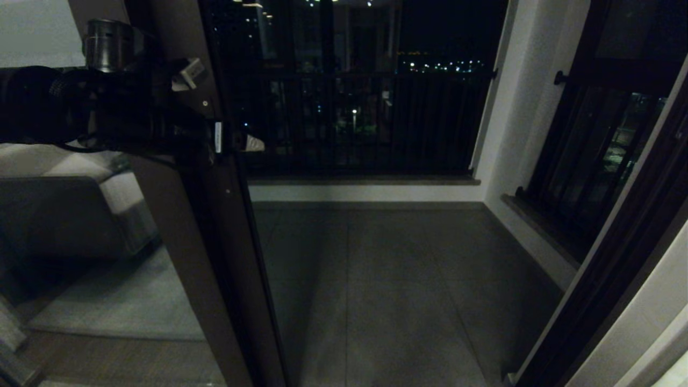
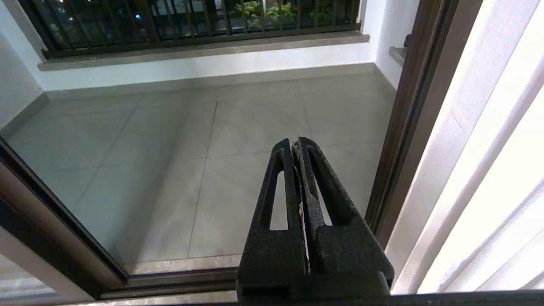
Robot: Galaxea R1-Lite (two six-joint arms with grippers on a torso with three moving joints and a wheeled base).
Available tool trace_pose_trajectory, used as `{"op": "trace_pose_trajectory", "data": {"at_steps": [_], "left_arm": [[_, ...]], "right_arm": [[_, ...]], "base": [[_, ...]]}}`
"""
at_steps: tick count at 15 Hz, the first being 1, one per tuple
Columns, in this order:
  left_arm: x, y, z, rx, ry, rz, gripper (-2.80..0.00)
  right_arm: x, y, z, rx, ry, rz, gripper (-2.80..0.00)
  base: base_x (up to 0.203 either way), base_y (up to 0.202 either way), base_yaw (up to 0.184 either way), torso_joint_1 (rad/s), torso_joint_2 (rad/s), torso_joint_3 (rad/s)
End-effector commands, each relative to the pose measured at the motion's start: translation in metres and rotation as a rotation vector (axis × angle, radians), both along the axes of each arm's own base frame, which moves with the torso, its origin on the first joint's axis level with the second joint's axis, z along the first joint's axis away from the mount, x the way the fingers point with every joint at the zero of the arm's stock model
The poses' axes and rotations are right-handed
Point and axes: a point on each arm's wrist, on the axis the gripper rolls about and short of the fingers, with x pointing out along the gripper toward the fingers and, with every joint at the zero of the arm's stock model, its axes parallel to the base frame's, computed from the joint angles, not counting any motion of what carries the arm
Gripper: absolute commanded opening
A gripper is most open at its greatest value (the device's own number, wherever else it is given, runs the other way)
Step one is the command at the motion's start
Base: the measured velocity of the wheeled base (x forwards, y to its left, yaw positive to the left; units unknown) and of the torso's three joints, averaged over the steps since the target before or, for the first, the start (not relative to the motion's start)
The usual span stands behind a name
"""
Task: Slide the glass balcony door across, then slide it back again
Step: Close the slid door
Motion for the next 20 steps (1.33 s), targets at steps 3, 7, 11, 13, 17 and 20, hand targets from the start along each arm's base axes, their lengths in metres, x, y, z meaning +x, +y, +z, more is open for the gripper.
{"op": "trace_pose_trajectory", "data": {"at_steps": [3,7,11,13,17,20], "left_arm": [[0.013,-0.002,-0.009,-0.001,-0.009,0.008,0.00],[0.009,0.000,-0.007,-0.001,-0.013,0.008,0.00],[-0.002,0.003,0.002,-0.006,-0.032,0.008,0.00],[-0.010,0.004,0.010,-0.010,-0.052,0.006,0.00],[-0.013,0.008,0.013,-0.012,-0.058,0.015,0.00],[-0.005,0.007,0.006,-0.008,-0.044,0.019,0.00]], "right_arm": [[0.000,0.000,0.000,0.000,0.001,0.000,-2.80],[0.000,0.000,0.000,0.000,0.000,0.000,-2.80],[0.000,0.000,0.000,0.000,0.001,0.000,-2.80],[0.000,0.000,0.000,0.000,0.001,0.000,-2.80],[0.000,0.000,0.000,0.000,0.001,0.000,-2.80],[0.000,0.000,0.000,0.000,0.001,0.000,-2.80]], "base": [[0.000,0.000,0.000,0.000,0.00,0.000],[0.000,0.000,0.000,0.000,0.00,0.000],[0.000,0.000,0.000,0.000,0.00,0.000],[0.000,0.000,0.000,0.000,0.00,0.000],[0.000,0.000,0.000,0.000,0.00,0.000],[0.000,0.000,0.000,0.000,0.00,0.000]]}}
